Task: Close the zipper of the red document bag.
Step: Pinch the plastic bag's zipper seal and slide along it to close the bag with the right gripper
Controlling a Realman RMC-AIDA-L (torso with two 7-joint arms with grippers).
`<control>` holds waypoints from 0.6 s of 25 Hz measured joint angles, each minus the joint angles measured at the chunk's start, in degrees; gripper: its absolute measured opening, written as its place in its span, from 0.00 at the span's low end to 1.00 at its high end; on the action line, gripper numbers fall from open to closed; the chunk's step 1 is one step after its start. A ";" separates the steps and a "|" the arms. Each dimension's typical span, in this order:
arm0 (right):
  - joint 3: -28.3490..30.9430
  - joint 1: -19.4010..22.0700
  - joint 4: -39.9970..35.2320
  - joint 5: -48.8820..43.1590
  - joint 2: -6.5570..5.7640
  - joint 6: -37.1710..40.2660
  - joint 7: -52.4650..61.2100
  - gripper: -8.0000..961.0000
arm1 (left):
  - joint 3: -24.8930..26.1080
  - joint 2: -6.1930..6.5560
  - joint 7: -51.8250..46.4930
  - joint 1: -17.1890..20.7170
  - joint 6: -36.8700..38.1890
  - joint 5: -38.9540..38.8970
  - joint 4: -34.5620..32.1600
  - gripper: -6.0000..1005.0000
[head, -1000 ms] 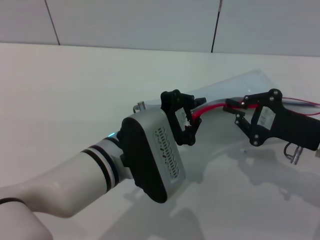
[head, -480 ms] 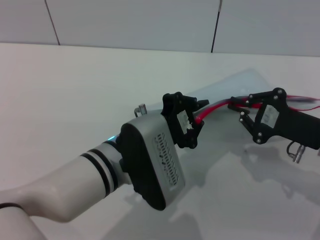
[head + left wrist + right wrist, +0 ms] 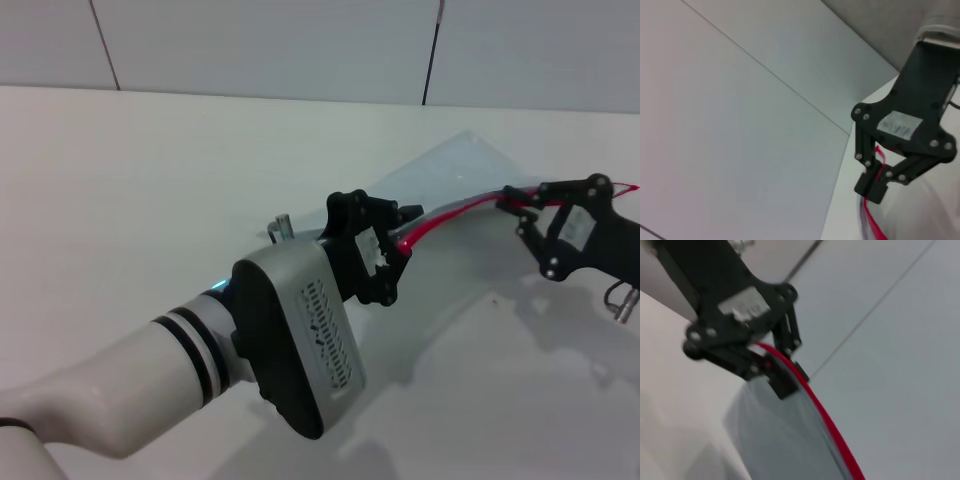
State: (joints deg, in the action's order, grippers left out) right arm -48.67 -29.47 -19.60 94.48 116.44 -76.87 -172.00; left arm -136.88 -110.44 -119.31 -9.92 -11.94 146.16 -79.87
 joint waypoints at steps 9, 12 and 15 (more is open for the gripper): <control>3.29 0.63 0.00 -0.03 -0.09 5.32 0.00 0.11 | -2.71 1.48 -0.01 0.22 -0.80 -0.08 -1.39 0.06; 5.13 0.78 0.00 -0.02 -0.14 7.88 0.00 0.12 | -3.54 1.92 0.16 0.52 -1.39 0.05 -1.77 0.06; 7.31 0.82 0.00 -0.01 -0.20 10.11 0.00 0.12 | -4.41 2.33 0.22 0.65 -2.31 0.16 -1.86 0.06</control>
State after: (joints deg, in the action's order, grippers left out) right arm -41.35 -28.65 -19.60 94.47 116.23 -66.77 -172.00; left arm -141.29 -108.11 -119.08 -9.27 -14.25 146.32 -81.74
